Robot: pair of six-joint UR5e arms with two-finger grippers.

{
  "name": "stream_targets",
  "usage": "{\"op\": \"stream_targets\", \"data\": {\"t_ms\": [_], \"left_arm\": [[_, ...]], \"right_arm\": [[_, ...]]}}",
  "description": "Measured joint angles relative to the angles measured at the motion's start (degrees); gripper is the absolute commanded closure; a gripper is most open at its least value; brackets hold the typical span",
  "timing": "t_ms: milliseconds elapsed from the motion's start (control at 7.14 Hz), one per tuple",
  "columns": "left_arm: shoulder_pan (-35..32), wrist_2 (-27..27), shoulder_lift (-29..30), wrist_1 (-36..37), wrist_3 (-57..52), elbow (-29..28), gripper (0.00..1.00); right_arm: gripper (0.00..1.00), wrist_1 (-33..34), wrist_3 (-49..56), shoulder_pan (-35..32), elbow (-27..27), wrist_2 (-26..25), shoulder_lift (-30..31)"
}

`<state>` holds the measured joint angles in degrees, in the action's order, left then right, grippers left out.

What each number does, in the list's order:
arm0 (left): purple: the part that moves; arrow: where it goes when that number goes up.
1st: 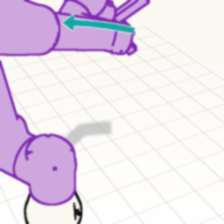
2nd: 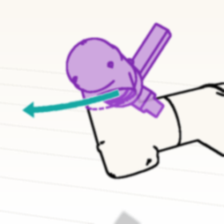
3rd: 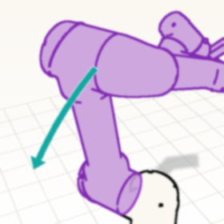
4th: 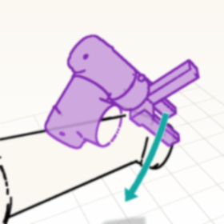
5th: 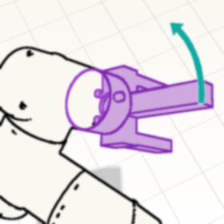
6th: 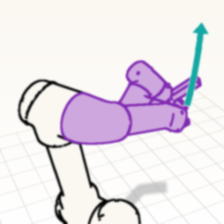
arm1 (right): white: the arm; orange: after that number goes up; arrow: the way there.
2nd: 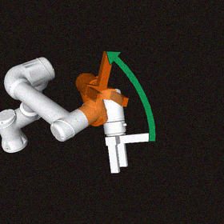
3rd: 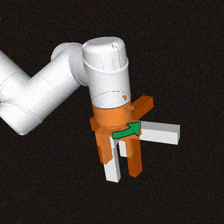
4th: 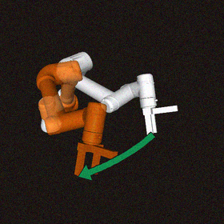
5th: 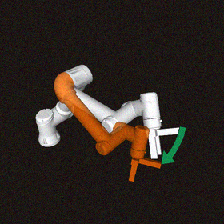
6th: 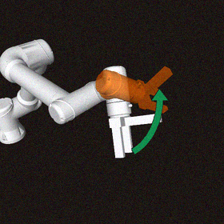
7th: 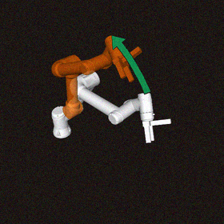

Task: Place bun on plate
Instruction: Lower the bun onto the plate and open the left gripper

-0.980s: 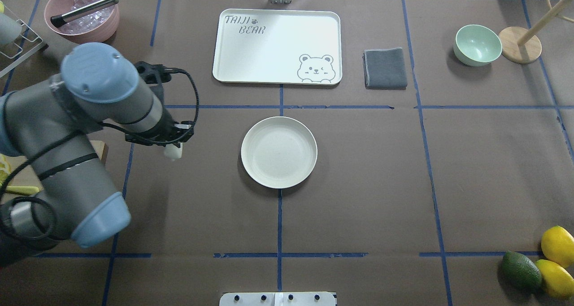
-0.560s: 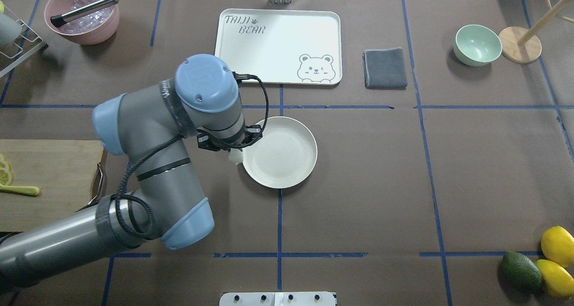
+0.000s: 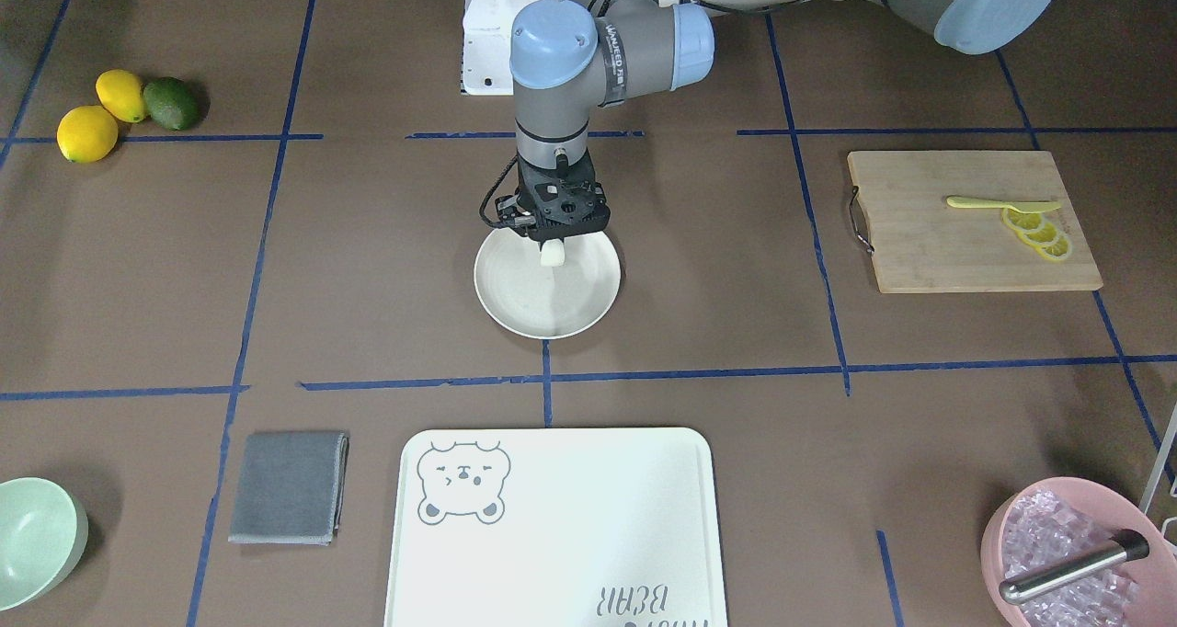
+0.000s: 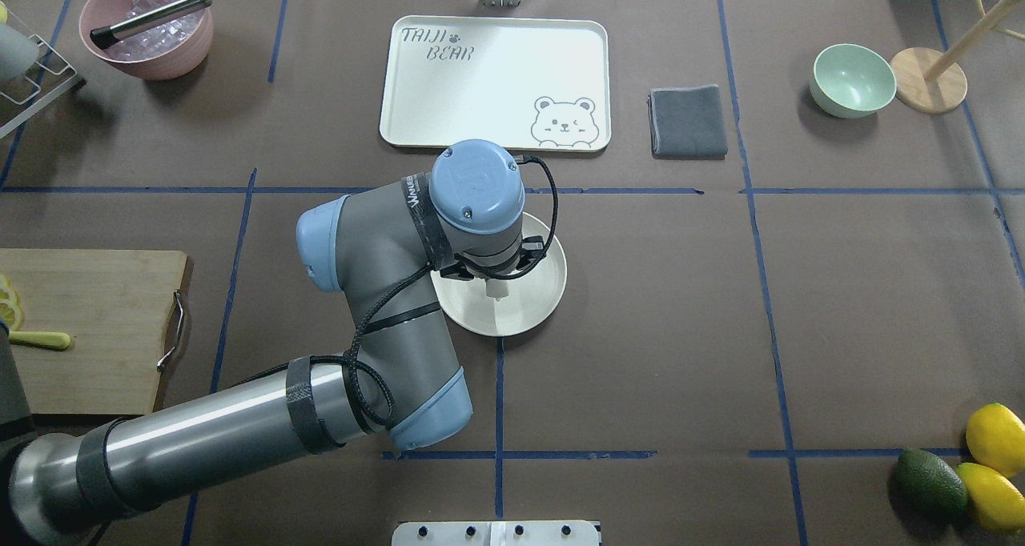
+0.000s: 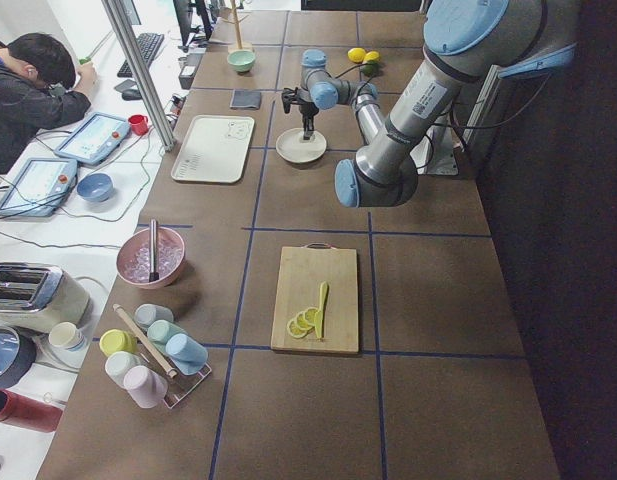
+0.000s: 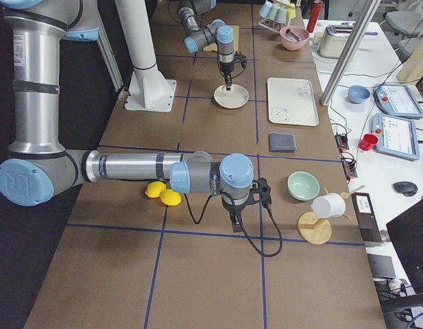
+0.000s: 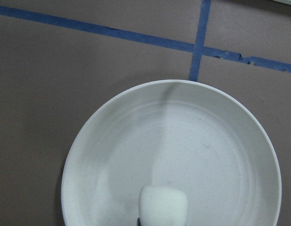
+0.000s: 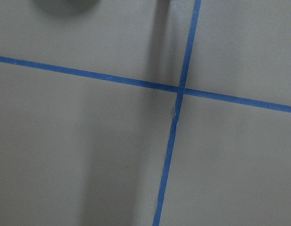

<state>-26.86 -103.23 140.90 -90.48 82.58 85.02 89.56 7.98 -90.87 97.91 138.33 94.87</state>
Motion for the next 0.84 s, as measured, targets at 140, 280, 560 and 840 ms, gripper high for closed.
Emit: {"op": "stream_targets", "data": {"t_ms": [140,280,560,840], "left_arm": [[0.22,0.03,0.17,-0.24,-0.01,-0.48,0.72],[0.34,0.12,0.22,-0.69,-0.13,-1.05,0.71],[0.39,0.89,0.42,-3.90,-0.31,-4.05,0.65],[0.40,1.15,0.59,-6.43,-0.49,-6.38,0.33]], "right_arm": [[0.00,0.00,-0.02,0.00,0.00,0.01,0.02],[0.00,0.00,-0.02,0.00,0.00,0.01,0.04],[0.00,0.00,-0.14,0.00,0.00,0.01,0.02],[0.00,0.00,-0.23,0.00,0.00,0.01,0.04]]}}
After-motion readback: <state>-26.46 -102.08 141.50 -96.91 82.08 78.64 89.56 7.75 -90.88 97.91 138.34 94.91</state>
